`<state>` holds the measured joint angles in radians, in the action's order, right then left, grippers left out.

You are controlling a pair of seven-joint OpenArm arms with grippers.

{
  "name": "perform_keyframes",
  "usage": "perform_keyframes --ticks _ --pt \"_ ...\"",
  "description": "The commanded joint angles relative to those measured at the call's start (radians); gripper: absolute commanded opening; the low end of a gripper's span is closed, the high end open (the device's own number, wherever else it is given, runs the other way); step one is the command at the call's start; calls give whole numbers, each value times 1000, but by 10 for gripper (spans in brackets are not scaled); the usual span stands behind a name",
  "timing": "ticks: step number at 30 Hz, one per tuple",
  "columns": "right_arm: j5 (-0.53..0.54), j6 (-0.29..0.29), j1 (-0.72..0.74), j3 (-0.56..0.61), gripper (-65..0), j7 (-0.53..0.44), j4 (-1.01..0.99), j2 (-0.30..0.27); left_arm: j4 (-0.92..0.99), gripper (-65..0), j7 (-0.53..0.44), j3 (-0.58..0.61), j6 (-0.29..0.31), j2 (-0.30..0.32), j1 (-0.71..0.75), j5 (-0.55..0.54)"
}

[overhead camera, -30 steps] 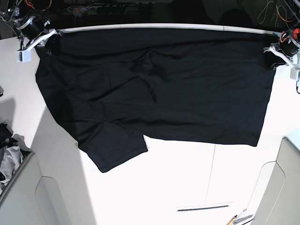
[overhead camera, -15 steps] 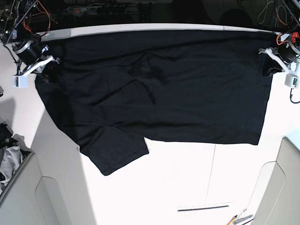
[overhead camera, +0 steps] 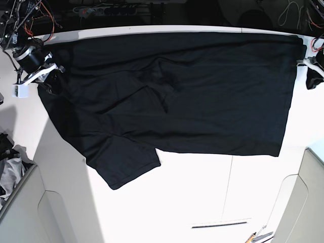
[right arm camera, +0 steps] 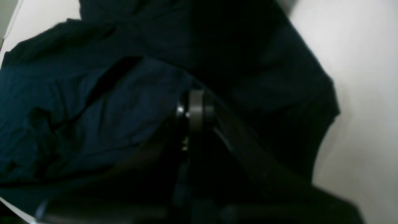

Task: Fold the T-shirt properly
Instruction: 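Drag the grasped shirt edge toward the robot with both grippers, then release the right gripper and move it along the shirt side toward the sleeve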

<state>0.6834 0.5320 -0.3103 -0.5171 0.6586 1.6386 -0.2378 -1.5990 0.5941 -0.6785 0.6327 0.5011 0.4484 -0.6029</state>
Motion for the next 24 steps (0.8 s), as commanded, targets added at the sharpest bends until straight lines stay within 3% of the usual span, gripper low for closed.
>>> perform_keyframes --ticks 1,9,17,21,24 --pt "20 7 5 -7 -650 -26 32 -14 -17 -650 -19 -22 0 20 -2 -14" --pt "-4 7 39 -7 -650 -30 132 -14 -17 -650 -18 -49 0 20 -2 -68" --pt "-178 4 169 -7 -650 -34 132 -14 -17 -650 -19 -49 7 20 -2 -77" --pt "-269 -23 221 -7 -647 -50 132 -14 -17 -650 -19 -49 7 20 -2 -94" --pt "-335 -31 238 -7 -478 -90 130 -14 -17 -650 -19 -49 8 20 -2 -94"
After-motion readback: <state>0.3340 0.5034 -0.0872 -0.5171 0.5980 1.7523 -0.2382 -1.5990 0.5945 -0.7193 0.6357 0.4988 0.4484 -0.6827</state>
